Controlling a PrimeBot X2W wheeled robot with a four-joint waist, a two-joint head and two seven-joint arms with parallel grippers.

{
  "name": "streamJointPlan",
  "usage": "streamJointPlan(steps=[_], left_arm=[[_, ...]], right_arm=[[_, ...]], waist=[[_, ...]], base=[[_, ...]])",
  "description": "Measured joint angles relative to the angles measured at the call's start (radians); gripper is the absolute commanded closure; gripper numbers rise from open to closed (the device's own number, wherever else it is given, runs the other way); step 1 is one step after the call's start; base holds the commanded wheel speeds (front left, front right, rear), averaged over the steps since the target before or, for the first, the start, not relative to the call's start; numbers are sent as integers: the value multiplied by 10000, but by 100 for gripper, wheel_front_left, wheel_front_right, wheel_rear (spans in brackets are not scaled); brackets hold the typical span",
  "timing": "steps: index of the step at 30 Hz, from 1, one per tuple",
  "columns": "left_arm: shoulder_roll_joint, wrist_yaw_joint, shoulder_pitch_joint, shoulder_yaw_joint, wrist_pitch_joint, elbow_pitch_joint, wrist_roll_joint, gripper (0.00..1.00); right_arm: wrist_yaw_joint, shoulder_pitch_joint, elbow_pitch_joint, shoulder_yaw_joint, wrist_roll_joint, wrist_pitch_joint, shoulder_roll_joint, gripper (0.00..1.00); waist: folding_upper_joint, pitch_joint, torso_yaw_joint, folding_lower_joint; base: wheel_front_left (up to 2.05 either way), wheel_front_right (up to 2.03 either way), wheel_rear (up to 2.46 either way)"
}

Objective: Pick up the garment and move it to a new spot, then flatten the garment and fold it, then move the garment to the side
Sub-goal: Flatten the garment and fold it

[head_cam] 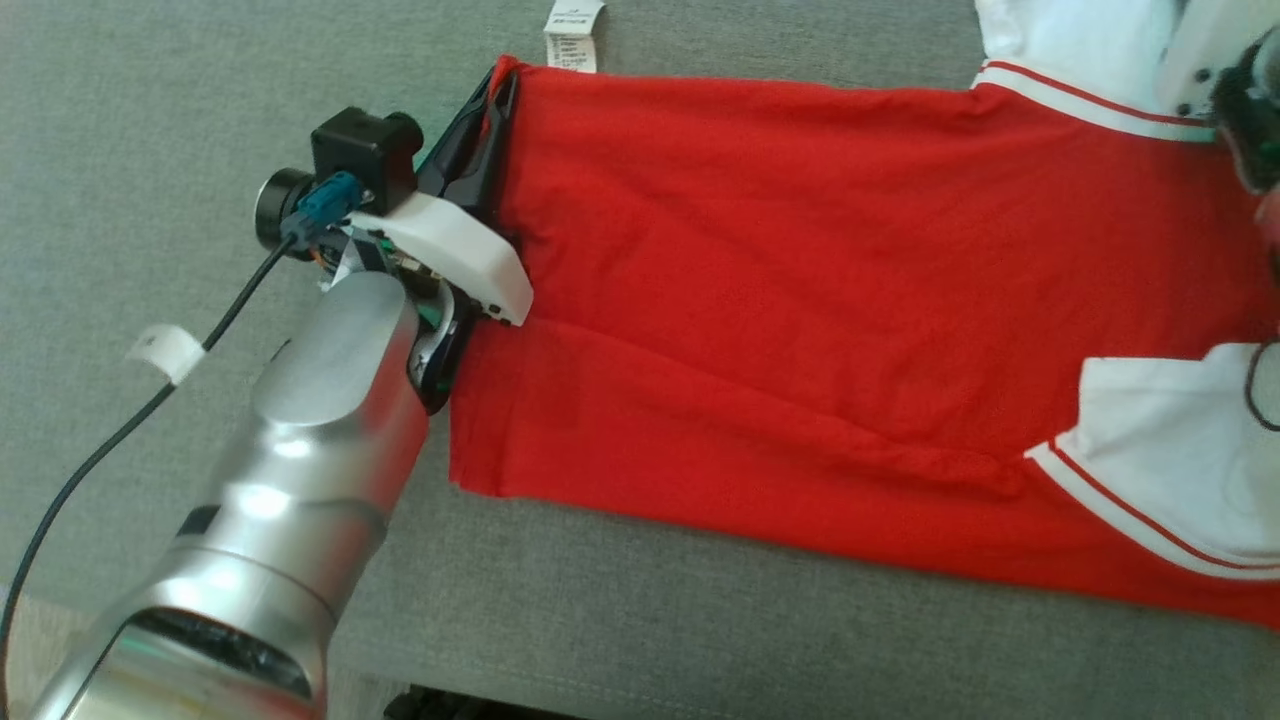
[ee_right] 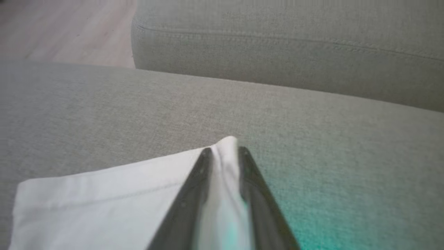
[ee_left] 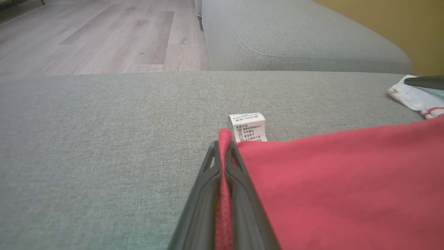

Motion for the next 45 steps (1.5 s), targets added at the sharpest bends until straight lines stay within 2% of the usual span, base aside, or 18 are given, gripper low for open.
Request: streamJointPlan(steps=[3, 7, 10, 13, 18, 24, 30, 31, 32, 33, 34, 40, 42, 45], left_arm=[[67, 23, -3, 36, -245, 111, -46, 100], [242, 307, 13, 234, -464, 155, 40, 100], [485, 514, 244, 403, -491, -13, 190, 100], [757, 784, 862, 742, -502, -700, 522, 100], [1147, 1333, 2328, 1461, -504, -1847, 1266, 100], [1317, 1605, 4054, 2249, -502, -2828, 2013, 100], [1310, 1643, 5467, 2926, -504, -3588, 2591, 100], [1266, 1643, 5670, 3026, -504, -3586, 2625, 92], [1191, 1645, 5876, 3131, -502, -3570, 2669, 56], [1114, 1647, 6083, 3198, -502, -3557, 2694, 2], [1047, 1682, 6274, 3264, -502, -3555, 2731, 0], [757, 2071, 7109, 3965, -502, -3883, 3037, 0], [648, 2222, 7434, 4153, -502, -4251, 3277, 0], [355, 2351, 8015, 4416, -502, -4926, 3645, 0]], right_arm=[[0, 28, -42, -56, -4, -1229, -17, 100], [0, 29, -167, -431, 42, -3091, 13, 100], [0, 144, -347, -407, 483, -3806, 295, 100], [0, 737, -936, -267, 1225, -4159, 548, 100], [0, 2493, -2550, 307, 2669, -4335, 558, 100], [0, 5375, -4892, 596, 4552, -4393, 318, 100], [0, 7873, -5977, 470, 5381, -4351, 330, 100], [0, 8151, -6025, 495, 5497, -4276, 376, 100], [0, 8375, -6017, 522, 5534, -4180, 408, 100], [0, 8539, -5990, 600, 5503, -4096, 412, 39], [0, 8650, -5975, 644, 5417, -4092, 414, 0], [0, 8647, -5674, 244, 4339, -4272, 460, 0], [0, 8647, -5519, -194, 3626, -4345, 552, 0], [0, 8671, -5517, -1012, 1914, -4378, 1003, 0]], waist=[[0, -67, -162, 0], [0, -312, -430, -1], [0, -547, -719, 0], [0, -826, -1040, -1], [1, -1344, -1609, -2], [1, -2109, -2183, -3], [1, -2769, -2601, -4], [1, -2856, -2653, -4], [1, -2940, -2697, -3], [1, -3022, -2734, -3], [1, -3101, -2764, -3], [1, -3472, -2799, -2], [1, -3615, -2765, -2], [1, -3959, -2667, -2]], base=[[0, 0, 0], [0, 0, 0], [0, 0, 0], [0, 0, 0], [0, 0, 0], [0, 0, 0], [0, 0, 0], [0, 0, 0], [0, 0, 0], [0, 0, 0], [0, 0, 0], [0, 0, 0], [0, 0, 0], [0, 0, 0]])
